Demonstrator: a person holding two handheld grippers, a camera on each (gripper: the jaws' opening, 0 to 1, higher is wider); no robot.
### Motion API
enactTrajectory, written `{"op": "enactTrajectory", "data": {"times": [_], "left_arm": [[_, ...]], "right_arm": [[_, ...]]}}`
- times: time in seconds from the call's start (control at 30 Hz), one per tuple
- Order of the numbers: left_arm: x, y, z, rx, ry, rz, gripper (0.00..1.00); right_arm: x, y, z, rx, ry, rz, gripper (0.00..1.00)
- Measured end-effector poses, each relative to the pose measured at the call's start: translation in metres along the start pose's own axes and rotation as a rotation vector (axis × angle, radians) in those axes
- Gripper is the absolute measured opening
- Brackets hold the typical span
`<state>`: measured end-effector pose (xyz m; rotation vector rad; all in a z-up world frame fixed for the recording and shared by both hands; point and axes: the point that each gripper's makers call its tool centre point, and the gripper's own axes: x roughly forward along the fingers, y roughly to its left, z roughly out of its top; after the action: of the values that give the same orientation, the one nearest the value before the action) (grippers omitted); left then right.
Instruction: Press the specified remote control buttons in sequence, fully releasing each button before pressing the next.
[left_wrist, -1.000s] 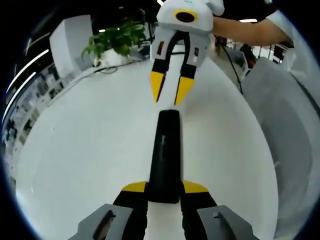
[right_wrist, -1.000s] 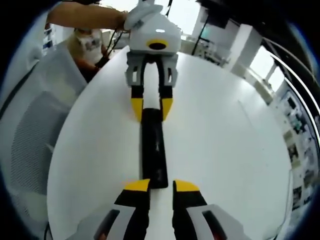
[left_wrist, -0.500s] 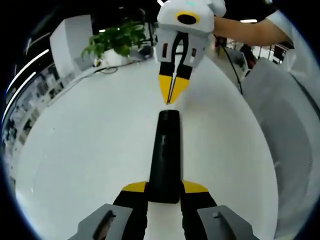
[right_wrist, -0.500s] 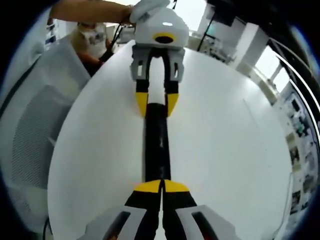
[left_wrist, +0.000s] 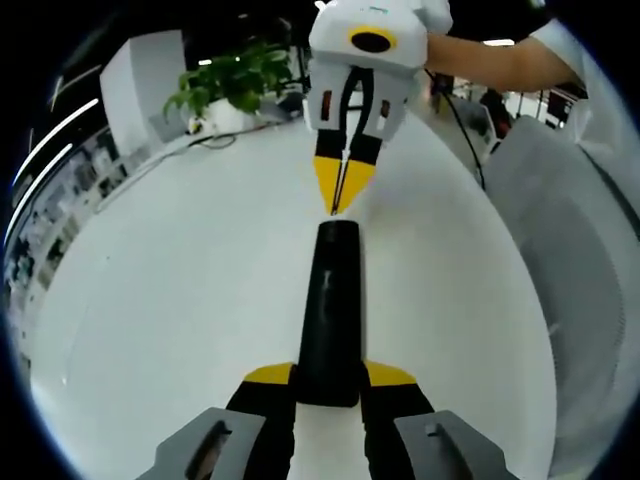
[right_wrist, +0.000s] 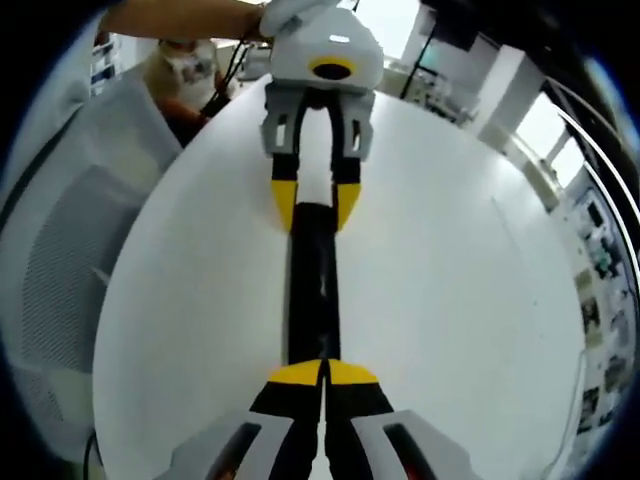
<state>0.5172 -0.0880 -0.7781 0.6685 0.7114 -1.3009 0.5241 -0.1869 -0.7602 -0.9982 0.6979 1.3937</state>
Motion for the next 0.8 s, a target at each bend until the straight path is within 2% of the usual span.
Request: {"op": "enactTrajectory", "data": {"times": [0.3,0.8], "left_arm": [[0.0,-0.0004,0.0,0.003,0.001,-0.002,0.24],[0.0001,-0.0006,-0.0002,0.006,0.003,-0.002,0.24]], "right_arm": [[0.0026,-0.0001,-0.0064,-0.001,0.03,0.015,0.0],[0.0081,0.002,-0.0049,-0.021,0.049,0.031,0.0]]}}
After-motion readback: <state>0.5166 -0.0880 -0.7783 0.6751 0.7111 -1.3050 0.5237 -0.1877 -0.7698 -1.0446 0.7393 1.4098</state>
